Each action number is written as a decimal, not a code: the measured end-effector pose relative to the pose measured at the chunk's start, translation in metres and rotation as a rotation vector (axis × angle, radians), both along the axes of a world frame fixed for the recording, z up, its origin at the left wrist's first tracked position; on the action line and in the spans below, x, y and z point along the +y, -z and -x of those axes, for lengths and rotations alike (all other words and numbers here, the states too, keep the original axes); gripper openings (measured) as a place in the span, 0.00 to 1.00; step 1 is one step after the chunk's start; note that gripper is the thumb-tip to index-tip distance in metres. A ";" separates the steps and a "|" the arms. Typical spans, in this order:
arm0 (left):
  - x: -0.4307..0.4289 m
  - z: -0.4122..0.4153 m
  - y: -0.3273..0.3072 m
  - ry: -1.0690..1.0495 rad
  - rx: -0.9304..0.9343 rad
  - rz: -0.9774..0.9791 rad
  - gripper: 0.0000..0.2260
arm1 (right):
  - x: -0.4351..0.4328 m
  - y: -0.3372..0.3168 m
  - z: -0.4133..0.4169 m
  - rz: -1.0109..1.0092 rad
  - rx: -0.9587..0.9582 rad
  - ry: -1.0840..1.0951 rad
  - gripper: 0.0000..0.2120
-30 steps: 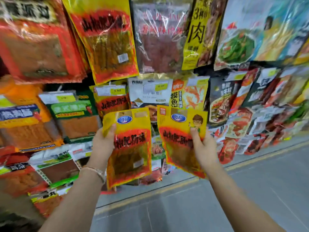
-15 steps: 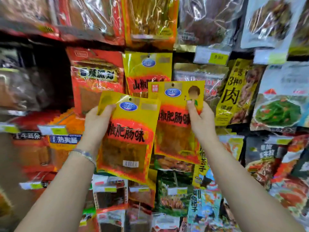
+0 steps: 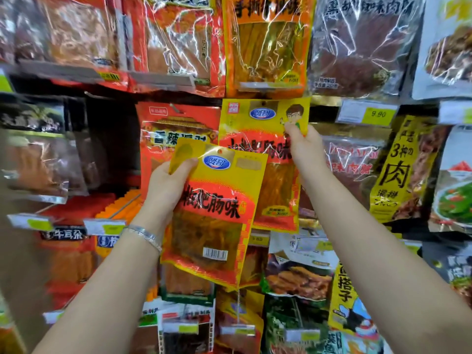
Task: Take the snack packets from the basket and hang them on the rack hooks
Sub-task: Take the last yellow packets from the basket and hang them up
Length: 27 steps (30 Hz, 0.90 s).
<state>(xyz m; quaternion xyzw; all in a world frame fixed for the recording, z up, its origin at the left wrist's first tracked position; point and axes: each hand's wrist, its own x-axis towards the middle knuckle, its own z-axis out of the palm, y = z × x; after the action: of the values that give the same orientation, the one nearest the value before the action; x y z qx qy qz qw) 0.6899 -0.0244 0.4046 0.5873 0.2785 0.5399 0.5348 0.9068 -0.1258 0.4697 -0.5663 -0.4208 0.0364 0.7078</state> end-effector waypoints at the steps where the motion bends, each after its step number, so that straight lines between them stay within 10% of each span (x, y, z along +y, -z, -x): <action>1: 0.002 0.000 0.000 0.009 -0.003 0.000 0.11 | 0.002 -0.001 0.000 -0.006 0.021 -0.011 0.07; 27: 0.021 -0.006 0.000 0.134 -0.046 0.023 0.07 | 0.004 -0.007 0.001 0.036 0.077 0.004 0.10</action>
<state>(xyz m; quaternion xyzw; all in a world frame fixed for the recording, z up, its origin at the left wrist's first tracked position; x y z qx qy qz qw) 0.6958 -0.0035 0.4051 0.5859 0.2326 0.5130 0.5827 0.9060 -0.1219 0.4767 -0.5780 -0.3914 0.0646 0.7131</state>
